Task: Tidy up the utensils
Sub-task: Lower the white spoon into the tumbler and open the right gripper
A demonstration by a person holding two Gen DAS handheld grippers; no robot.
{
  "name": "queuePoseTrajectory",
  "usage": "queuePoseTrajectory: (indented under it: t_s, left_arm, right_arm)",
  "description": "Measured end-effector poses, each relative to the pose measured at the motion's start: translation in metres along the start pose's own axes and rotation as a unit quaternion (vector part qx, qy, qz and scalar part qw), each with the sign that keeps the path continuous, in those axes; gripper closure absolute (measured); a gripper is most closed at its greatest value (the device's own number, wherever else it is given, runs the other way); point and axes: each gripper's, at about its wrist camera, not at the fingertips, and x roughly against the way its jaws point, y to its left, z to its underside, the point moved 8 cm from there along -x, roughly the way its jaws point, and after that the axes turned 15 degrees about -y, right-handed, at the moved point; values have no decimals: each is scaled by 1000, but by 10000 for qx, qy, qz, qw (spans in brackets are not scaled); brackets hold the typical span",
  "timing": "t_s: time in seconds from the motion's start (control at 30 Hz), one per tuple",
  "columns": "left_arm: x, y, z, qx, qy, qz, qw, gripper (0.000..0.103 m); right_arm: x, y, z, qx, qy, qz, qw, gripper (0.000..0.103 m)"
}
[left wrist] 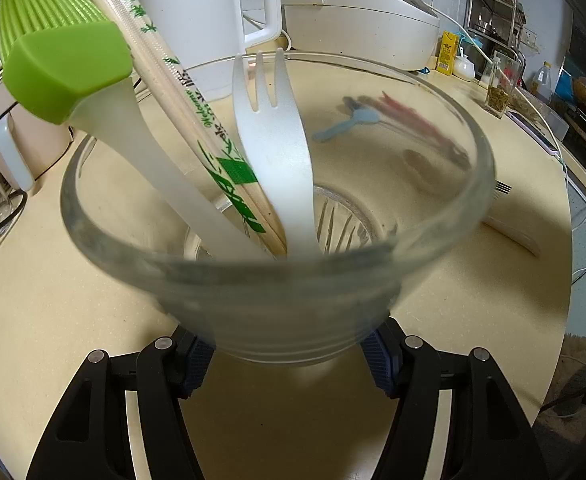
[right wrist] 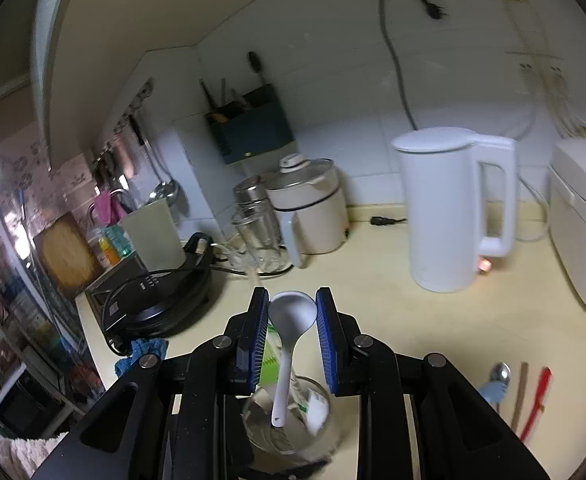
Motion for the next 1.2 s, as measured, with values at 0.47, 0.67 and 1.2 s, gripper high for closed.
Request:
queuePoseTrajectory:
  t_s: [0.47, 0.67, 1.2]
  left_arm:
    - [0, 0, 0, -3, -3, 1, 10000, 34]
    - [0, 0, 0, -4, -2, 1, 10000, 34]
    - [0, 0, 0, -7, -3, 0, 10000, 34]
  right_arm:
    - [-23, -8, 73, 274, 857, 280, 9956, 79]
    - [-17, -16, 86, 171, 963, 335, 9946, 79]
    - [-8, -15, 84, 174, 947, 374, 9946, 68]
